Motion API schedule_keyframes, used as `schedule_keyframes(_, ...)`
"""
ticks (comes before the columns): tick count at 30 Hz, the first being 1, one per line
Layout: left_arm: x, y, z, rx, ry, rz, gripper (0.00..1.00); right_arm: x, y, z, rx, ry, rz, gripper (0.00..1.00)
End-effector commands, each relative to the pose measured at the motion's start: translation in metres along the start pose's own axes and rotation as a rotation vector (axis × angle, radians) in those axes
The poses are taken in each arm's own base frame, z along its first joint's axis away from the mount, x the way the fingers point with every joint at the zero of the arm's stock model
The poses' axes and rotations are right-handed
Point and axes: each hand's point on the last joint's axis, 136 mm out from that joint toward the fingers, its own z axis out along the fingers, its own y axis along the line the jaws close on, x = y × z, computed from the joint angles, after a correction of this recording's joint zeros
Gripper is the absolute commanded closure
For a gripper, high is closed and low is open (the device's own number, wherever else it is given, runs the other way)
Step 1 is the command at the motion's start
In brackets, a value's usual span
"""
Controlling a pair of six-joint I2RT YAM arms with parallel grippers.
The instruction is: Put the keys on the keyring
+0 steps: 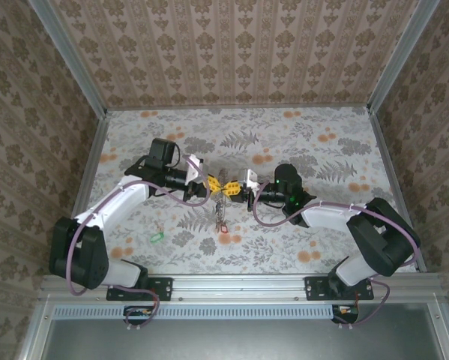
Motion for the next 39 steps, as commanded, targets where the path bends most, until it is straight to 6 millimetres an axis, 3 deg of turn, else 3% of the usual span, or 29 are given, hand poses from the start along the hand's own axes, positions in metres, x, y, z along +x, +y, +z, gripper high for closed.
schedule_keyframes(1,-0.006,-0.010,-0.001,0.056,-0.050,0.003,0.86,-0.019,-0.004,0.001,0.013,-0.064,-0.046,1.00)
schedule_keyframes(13,0.006,-0.006,-0.002,0.015,0.010,0.017,0.85,-0.021,-0.002,-0.003,0.019,-0.069,-0.044,1.00)
schedule_keyframes(18,0.012,-0.007,0.002,0.006,0.049,0.032,1.00,-0.021,-0.002,-0.003,0.014,-0.071,-0.038,1.00)
schedule_keyframes(22,0.017,-0.001,0.004,-0.028,0.089,0.040,1.00,-0.017,-0.004,-0.002,0.024,-0.056,-0.029,1.00)
schedule_keyframes(24,0.019,0.003,0.003,-0.066,0.112,0.058,1.00,-0.010,-0.008,-0.002,0.050,-0.025,-0.018,0.79)
schedule_keyframes(25,0.018,0.005,0.002,-0.088,0.125,0.078,1.00,-0.005,-0.013,-0.001,0.072,0.006,-0.008,0.74)
schedule_keyframes(28,0.016,0.009,-0.002,-0.133,0.161,0.103,1.00,0.009,-0.011,0.000,0.052,0.092,0.001,0.71)
schedule_keyframes(33,0.005,0.008,-0.004,-0.131,0.140,0.121,1.00,0.008,-0.007,-0.003,0.047,0.097,-0.007,0.70)
schedule_keyframes(39,0.007,0.009,0.000,-0.112,0.126,0.104,1.00,0.006,-0.005,-0.003,0.042,0.092,-0.004,0.68)
